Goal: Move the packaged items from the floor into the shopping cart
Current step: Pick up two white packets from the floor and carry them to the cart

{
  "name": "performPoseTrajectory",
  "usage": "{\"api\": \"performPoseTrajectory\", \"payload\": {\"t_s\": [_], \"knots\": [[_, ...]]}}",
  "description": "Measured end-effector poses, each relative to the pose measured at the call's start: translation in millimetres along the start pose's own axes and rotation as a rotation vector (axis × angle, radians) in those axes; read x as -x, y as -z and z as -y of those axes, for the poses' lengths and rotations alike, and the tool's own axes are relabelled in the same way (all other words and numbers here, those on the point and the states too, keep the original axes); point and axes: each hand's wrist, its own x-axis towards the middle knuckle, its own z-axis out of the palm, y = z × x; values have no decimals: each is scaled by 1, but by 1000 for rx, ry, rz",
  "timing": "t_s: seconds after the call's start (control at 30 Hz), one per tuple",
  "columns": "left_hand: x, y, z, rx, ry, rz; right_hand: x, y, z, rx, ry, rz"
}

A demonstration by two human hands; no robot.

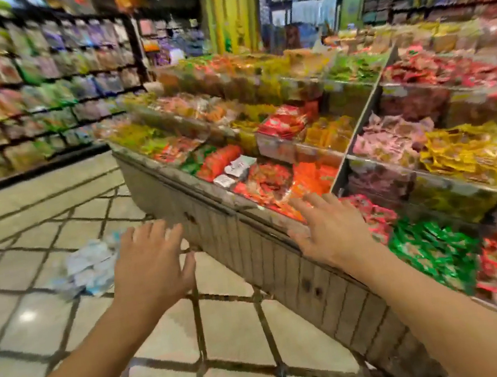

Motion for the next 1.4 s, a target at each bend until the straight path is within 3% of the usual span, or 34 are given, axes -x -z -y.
{"api": "performPoseTrajectory", "payload": {"t_s": [0.23,0.53,0.83,1.4], "knots": [[9,-39,188,-38,233,58,-111,-9,177,-68,204,-28],[-12,-87,341,-75,395,49,-240,-54,334,-152,421,-9],[-126,-163,451,-154,486,132,-413,-127,426,-225,473,4],[-320,-305,655,-86,538,109,-693,-221,590,-241,562,22]]}}
